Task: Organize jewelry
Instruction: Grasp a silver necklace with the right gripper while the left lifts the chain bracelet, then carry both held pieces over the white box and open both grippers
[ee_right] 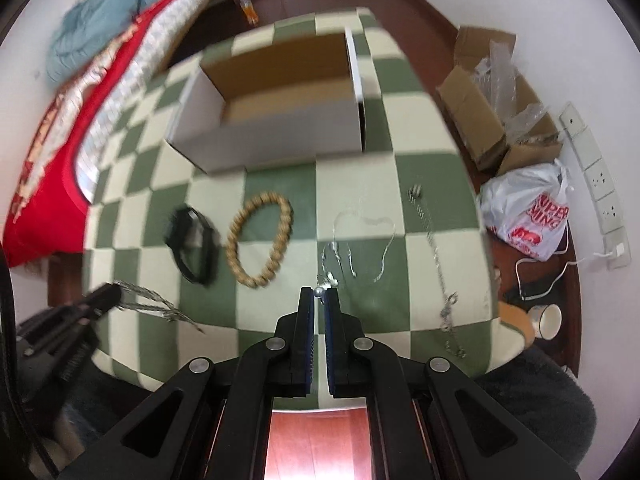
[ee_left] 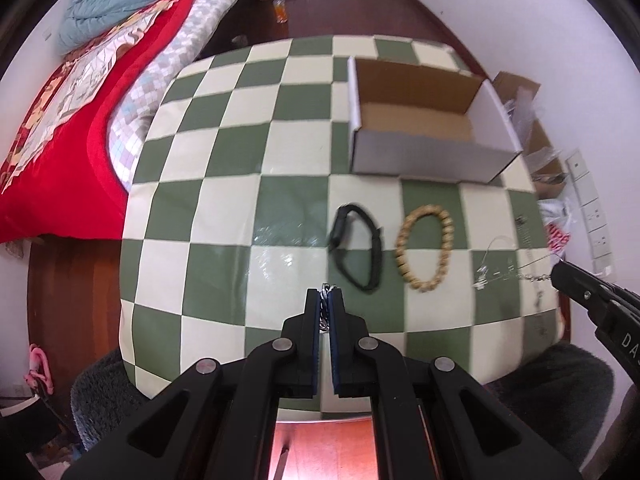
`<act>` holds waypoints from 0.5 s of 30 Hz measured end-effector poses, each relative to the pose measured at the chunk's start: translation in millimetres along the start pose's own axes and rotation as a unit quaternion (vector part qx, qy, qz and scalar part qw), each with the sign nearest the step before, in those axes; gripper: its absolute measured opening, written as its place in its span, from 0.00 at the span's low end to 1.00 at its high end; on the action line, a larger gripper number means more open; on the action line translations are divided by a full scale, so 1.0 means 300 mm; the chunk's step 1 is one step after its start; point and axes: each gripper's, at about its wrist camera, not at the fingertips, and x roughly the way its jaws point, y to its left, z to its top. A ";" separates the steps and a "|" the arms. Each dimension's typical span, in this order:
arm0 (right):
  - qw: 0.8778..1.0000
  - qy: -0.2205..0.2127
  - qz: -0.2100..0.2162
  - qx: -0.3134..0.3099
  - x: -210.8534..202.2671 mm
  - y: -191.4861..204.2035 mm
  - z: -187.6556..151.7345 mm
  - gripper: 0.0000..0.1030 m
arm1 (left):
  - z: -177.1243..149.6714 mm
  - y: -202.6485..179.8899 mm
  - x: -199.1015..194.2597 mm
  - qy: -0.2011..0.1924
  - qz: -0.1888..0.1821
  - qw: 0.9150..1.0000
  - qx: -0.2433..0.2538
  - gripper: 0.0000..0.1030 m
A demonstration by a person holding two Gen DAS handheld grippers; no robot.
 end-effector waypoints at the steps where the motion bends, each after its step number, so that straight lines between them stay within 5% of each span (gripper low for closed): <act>1: 1.000 -0.006 0.005 0.001 -0.024 0.000 0.009 0.05 | 0.008 -0.008 -0.017 -0.003 -0.003 1.000 0.001 0.02; 15: 0.997 -0.067 0.030 -0.007 -0.279 0.035 0.129 0.05 | 0.195 -0.091 -0.220 -0.038 -0.058 0.998 0.004 0.02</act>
